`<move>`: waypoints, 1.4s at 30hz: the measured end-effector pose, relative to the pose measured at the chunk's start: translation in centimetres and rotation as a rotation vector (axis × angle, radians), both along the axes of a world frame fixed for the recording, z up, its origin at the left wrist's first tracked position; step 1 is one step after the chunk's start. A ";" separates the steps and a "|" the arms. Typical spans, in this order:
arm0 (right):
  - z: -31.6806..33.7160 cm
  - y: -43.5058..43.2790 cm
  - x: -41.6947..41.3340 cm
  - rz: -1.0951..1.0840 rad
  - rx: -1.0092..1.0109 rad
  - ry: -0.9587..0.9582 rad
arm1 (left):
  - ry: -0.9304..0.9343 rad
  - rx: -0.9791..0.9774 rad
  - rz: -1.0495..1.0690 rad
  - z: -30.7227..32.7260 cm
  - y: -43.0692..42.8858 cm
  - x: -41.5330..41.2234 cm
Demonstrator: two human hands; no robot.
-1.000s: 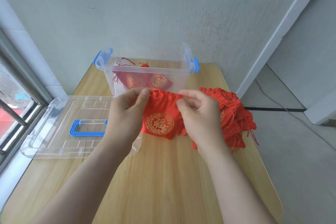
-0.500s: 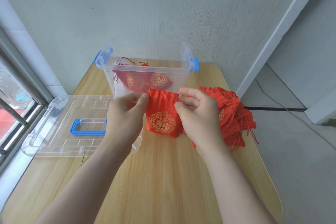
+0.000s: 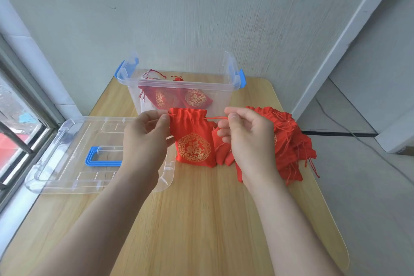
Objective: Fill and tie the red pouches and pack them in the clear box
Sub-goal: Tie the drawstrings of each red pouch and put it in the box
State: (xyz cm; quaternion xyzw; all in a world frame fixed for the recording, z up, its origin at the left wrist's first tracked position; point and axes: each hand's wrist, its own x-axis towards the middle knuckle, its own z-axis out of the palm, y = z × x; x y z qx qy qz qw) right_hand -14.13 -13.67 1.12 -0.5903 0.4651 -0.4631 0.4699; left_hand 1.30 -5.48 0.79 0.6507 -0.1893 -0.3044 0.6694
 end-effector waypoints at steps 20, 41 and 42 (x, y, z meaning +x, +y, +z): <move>0.2 0.5 0.3 -0.025 0.006 0.039 | 0.377 -0.114 -0.075 0.9 -0.5 -0.3; -0.4 0.5 0.4 0.245 -0.273 0.298 | 0.556 -0.196 0.032 1.0 -0.5 0.1; -0.3 0.5 0.3 0.256 -0.282 0.311 | 0.552 -0.185 0.067 1.0 -0.6 0.3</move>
